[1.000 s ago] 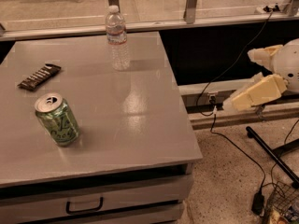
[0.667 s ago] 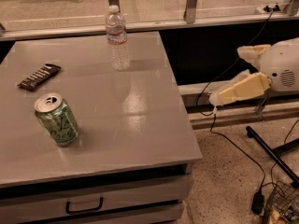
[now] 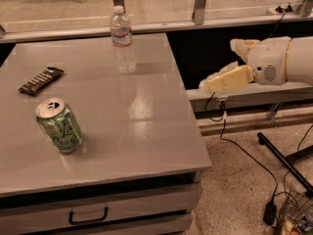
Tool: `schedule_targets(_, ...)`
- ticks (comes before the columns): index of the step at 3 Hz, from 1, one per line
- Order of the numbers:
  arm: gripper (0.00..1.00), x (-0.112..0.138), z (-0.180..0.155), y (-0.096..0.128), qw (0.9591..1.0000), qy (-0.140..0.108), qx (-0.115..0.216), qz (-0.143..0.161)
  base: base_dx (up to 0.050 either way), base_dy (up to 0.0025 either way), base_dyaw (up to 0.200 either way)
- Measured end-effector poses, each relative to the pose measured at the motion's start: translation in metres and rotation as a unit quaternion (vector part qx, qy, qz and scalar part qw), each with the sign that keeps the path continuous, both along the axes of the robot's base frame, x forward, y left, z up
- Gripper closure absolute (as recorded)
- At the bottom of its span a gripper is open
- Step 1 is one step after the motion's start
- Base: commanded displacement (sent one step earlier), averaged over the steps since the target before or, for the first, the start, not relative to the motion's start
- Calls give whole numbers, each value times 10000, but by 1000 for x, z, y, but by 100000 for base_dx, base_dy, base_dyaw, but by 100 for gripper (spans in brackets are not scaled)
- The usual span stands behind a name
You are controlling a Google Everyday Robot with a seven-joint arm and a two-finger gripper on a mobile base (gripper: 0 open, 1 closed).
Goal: Knock water bottle over
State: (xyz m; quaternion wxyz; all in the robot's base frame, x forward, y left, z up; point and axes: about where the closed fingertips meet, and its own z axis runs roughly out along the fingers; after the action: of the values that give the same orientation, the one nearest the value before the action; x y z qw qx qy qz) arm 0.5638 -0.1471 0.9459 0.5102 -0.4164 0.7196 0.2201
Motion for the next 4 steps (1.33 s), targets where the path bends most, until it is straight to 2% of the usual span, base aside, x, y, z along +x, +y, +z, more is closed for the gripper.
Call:
schedule_targets(1, 0, 0, 0, 0, 10000, 0, 0, 1, 0, 0, 0)
schedule_targets(2, 0, 5, -1, 10, 9999, 2, 127, 56, 0, 0, 0)
schedule_targets(4, 0, 25, -17, 53, 9984, -286, 246, 410, 0, 0, 0)
